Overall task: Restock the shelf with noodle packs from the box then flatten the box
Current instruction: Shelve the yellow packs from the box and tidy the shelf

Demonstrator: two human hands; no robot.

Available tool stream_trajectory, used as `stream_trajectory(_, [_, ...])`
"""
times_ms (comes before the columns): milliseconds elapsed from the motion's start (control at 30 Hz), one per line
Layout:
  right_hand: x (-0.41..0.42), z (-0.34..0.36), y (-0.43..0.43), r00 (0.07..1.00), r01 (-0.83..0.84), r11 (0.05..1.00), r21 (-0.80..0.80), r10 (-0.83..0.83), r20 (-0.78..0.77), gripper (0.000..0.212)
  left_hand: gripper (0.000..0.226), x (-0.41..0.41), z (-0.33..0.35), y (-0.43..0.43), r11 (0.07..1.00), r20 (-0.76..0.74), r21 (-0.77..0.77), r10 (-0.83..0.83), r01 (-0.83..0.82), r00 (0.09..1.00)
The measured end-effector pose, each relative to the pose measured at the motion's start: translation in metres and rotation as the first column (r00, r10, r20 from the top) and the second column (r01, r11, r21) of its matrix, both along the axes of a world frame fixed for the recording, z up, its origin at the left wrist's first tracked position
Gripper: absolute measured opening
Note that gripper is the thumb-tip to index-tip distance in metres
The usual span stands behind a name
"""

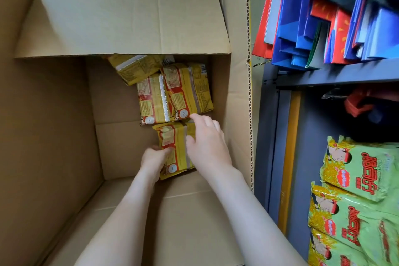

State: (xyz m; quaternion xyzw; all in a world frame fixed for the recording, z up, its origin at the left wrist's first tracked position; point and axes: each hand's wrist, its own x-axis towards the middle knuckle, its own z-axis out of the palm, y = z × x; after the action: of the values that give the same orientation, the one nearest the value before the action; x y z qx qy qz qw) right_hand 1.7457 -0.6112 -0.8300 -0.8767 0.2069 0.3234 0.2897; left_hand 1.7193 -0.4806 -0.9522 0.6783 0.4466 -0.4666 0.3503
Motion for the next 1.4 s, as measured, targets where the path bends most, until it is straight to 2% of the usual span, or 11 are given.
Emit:
stream_trajectory(133, [0.005, 0.015, 0.003, 1.000, 0.004, 1.000, -0.012, -0.004, 0.022, 0.051, 0.053, 0.003, 0.021, -0.010, 0.998, 0.038, -0.029, -0.063, 0.064, 0.997])
stream_trajectory(267, [0.008, 0.055, 0.010, 1.000, 0.009, 1.000, -0.012, -0.009, 0.022, 0.052, 0.038, 0.006, 0.078, -0.013, 0.962, 0.146, 0.015, -0.271, 0.272, 0.951])
stream_trajectory(533, [0.023, 0.182, 0.014, 0.987, 0.162, 0.980, 0.117, -0.164, 0.002, 0.048, 0.022, 0.019, 0.271, -0.016, 0.994, 0.340, 0.090, -0.093, 0.066, 0.936])
stream_trajectory(633, [0.027, 0.227, 0.010, 0.972, 0.235, 0.955, 0.181, -0.232, -0.042, 0.047, 0.023, 0.033, 0.340, -0.026, 0.998, 0.434, 0.055, -0.046, 0.024, 0.900])
stream_trajectory(733, [0.029, 0.279, 0.004, 0.955, 0.289, 0.926, 0.243, -0.296, -0.005, 0.042, 0.025, 0.051, 0.403, -0.035, 1.000, 0.482, -0.002, 0.023, -0.025, 0.876])
stream_trajectory(900, [0.022, 0.365, -0.013, 0.914, 0.339, 0.869, 0.360, -0.395, 0.092, 0.035, 0.033, 0.077, 0.481, -0.050, 0.997, 0.505, -0.077, 0.032, 0.008, 0.862])
stream_trajectory(1000, [0.009, 0.413, -0.026, 0.924, 0.284, 0.862, 0.420, -0.363, 0.122, 0.034, 0.041, 0.088, 0.520, -0.060, 0.993, 0.505, -0.104, 0.004, 0.056, 0.863])
stream_trajectory(1067, [0.001, 0.444, -0.034, 0.942, 0.254, 0.866, 0.430, -0.322, 0.093, 0.048, 0.054, 0.093, 0.544, -0.067, 0.986, 0.497, -0.135, -0.022, 0.102, 0.867])
stream_trajectory(1167, [-0.007, 0.482, -0.046, 0.963, 0.220, 0.914, 0.341, -0.260, 0.074, 0.069, 0.067, 0.096, 0.576, -0.080, 0.971, 0.470, -0.168, -0.075, 0.172, 0.880])
stream_trajectory(1267, [-0.014, 0.506, -0.058, 0.942, 0.267, 0.931, 0.250, -0.307, 0.138, 0.060, 0.070, 0.094, 0.604, -0.097, 0.943, 0.476, -0.208, -0.134, 0.259, 0.869])
stream_trajectory(1400, [-0.021, 0.536, -0.077, 0.848, 0.410, 0.873, 0.266, -0.472, 0.240, 0.032, 0.073, 0.089, 0.638, -0.121, 0.870, 0.556, -0.280, -0.197, 0.405, 0.807])
